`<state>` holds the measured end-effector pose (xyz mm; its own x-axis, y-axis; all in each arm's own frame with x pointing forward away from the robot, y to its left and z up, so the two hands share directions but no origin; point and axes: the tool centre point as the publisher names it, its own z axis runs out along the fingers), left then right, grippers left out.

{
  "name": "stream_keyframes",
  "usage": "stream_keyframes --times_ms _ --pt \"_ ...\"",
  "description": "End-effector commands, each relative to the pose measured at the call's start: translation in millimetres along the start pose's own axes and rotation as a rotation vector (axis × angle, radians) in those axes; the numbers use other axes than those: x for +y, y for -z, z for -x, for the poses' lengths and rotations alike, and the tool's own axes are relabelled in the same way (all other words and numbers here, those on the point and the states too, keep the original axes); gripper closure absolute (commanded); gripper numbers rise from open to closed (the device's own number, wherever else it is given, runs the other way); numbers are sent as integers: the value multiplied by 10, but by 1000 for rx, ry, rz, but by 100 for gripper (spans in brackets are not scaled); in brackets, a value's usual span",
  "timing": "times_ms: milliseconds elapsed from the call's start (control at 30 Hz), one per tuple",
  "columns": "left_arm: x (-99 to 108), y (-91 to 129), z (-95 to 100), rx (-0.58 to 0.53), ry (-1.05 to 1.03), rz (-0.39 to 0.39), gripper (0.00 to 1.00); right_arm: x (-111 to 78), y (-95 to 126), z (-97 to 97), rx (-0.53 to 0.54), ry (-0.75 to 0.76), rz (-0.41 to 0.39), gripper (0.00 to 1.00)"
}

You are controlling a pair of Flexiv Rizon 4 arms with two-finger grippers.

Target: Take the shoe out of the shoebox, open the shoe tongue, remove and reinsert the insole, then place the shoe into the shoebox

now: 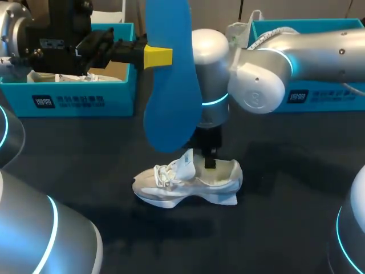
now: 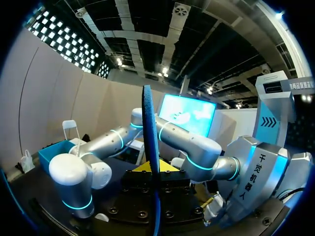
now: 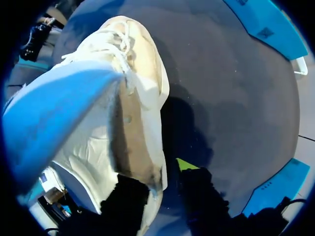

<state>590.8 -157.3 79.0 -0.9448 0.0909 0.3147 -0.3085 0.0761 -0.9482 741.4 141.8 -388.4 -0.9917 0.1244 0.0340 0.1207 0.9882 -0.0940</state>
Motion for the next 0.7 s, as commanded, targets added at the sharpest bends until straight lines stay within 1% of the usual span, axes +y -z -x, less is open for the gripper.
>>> stream_keyframes --times_ms 33,200,300,500,633,700 --pt "-6 -20 12 1 0 1 100 -2 36 -3 -2 -1 -9 100" --pt "-6 -20 12 1 0 1 100 4 84 -48 5 2 -20 100" --pt "-6 -20 12 1 0 1 100 -18 152 -122 17 -42 -12 100" --pt "-6 -20 12 1 0 1 100 -90 345 -317 47 -234 19 100" --pt "-6 -20 12 1 0 1 100 -51 455 -453 58 -364 56 100" --pt "-6 -20 12 1 0 1 100 -19 499 -504 70 -428 57 100"
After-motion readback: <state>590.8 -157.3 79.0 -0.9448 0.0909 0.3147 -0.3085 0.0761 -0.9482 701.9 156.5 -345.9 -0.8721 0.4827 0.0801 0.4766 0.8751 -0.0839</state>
